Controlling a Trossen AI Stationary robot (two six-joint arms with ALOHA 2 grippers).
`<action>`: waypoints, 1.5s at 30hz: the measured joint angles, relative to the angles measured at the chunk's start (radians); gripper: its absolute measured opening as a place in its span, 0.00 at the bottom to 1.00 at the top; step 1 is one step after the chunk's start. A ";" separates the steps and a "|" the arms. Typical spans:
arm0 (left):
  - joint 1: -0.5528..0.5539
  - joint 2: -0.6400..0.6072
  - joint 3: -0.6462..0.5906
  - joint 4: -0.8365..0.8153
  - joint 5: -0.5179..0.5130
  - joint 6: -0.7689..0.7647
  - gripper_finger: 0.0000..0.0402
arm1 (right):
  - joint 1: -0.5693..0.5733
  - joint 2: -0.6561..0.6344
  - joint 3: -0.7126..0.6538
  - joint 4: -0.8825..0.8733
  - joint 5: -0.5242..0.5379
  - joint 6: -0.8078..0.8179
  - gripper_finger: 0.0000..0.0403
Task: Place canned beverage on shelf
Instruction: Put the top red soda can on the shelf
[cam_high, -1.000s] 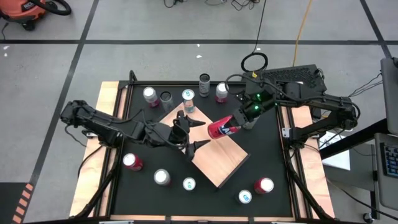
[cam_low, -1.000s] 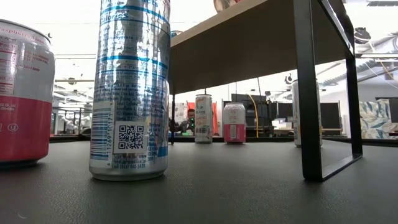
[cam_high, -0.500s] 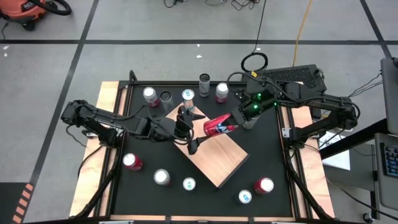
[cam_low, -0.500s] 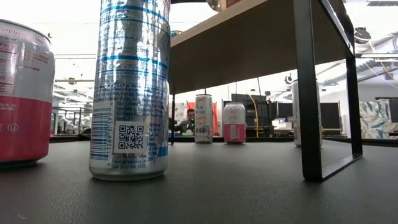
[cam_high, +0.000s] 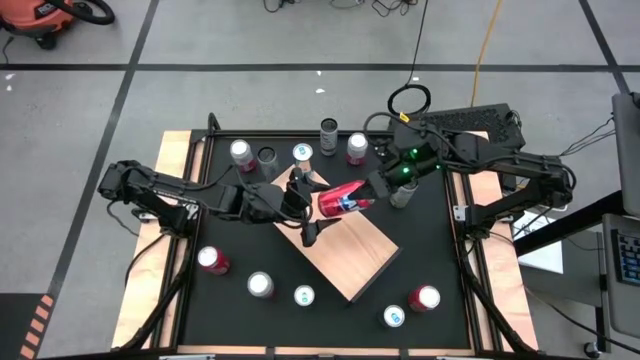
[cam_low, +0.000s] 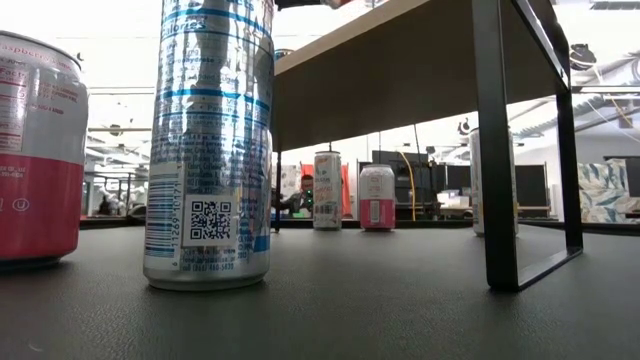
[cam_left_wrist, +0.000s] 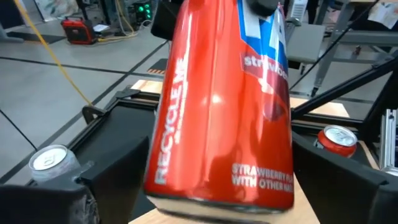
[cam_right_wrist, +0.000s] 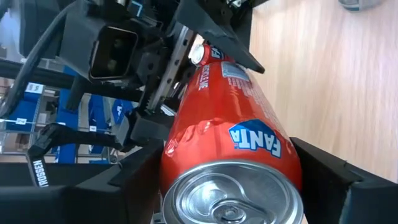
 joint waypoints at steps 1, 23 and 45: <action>0.000 0.000 0.000 0.000 0.000 0.000 0.92 | 0.000 0.002 0.000 0.007 -0.001 0.002 0.68; -0.008 -0.013 0.000 0.064 0.010 -0.133 0.73 | -0.001 -0.010 0.001 0.062 -0.020 -0.166 0.85; -0.027 -0.019 0.000 0.459 0.050 -0.213 0.73 | -0.003 -0.073 0.001 0.517 0.063 -0.470 0.98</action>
